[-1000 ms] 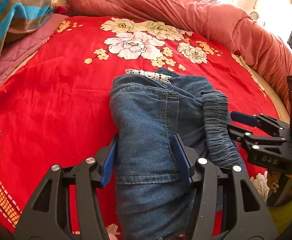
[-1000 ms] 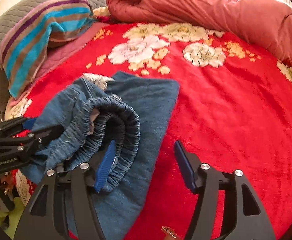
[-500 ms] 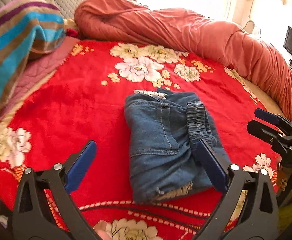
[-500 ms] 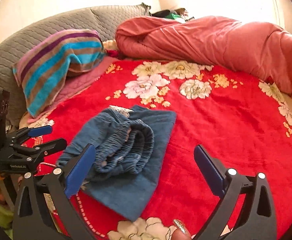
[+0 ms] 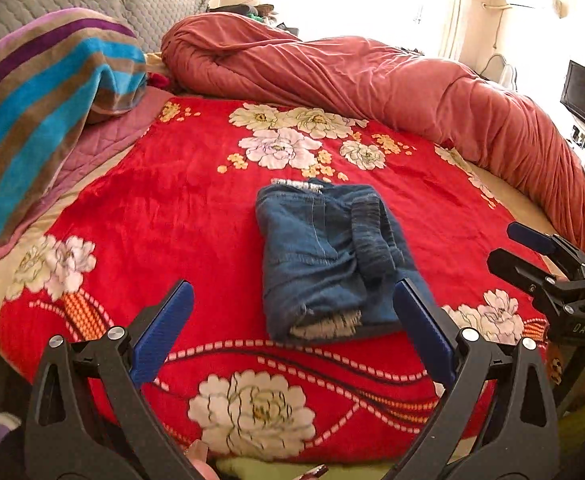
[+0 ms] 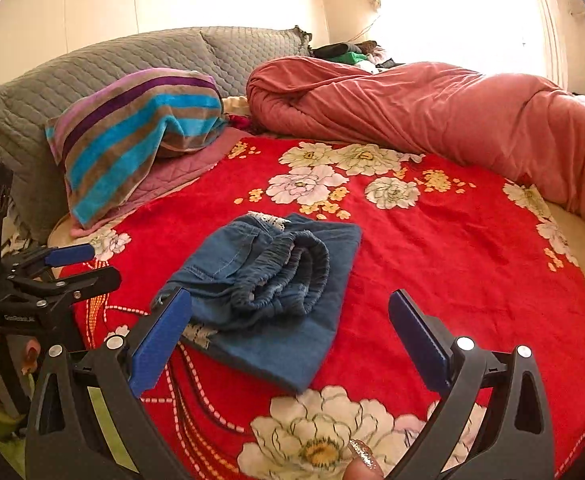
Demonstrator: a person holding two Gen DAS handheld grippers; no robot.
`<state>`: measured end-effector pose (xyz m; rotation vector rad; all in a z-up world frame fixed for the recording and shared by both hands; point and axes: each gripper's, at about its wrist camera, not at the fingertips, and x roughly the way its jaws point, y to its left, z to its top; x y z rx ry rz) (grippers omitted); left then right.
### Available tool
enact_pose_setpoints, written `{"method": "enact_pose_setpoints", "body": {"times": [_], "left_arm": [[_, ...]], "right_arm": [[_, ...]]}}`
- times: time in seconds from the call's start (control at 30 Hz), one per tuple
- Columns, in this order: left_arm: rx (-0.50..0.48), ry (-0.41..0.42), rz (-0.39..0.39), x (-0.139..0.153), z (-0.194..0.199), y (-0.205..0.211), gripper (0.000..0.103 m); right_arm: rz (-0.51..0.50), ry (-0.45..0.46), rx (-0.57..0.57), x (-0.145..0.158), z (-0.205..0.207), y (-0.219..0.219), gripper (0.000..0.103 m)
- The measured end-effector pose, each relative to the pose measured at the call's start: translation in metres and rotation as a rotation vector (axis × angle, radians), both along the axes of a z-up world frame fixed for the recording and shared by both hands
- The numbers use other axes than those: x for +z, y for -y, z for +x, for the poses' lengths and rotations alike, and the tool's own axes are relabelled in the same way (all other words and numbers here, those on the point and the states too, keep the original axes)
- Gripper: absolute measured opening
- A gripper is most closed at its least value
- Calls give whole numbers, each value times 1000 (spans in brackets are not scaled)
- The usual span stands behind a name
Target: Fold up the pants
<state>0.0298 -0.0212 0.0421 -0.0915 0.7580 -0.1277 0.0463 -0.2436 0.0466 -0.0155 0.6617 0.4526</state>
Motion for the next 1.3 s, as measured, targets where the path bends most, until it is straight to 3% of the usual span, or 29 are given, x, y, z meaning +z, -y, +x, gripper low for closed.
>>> {"method": "enact_pose_setpoints", "body": {"times": [0.27,0.43,0.7,1.3], "left_arm": [[1,-34,-10,-11,-23,-1,93],[2,-54,-4,-21,-30,1,93],[1,-99,-11,-37,-35,2,93],[18,-102,15,-37,-38,2,93]], "right_arm": [[-19,-8,-35,-1,-21,2,98],[-10,-94,-42,-22,-34,2,98],[-53,-149,-60,-52,-46,-4,98],[-42,-149,-84,-50,-41,-1,98]]}}
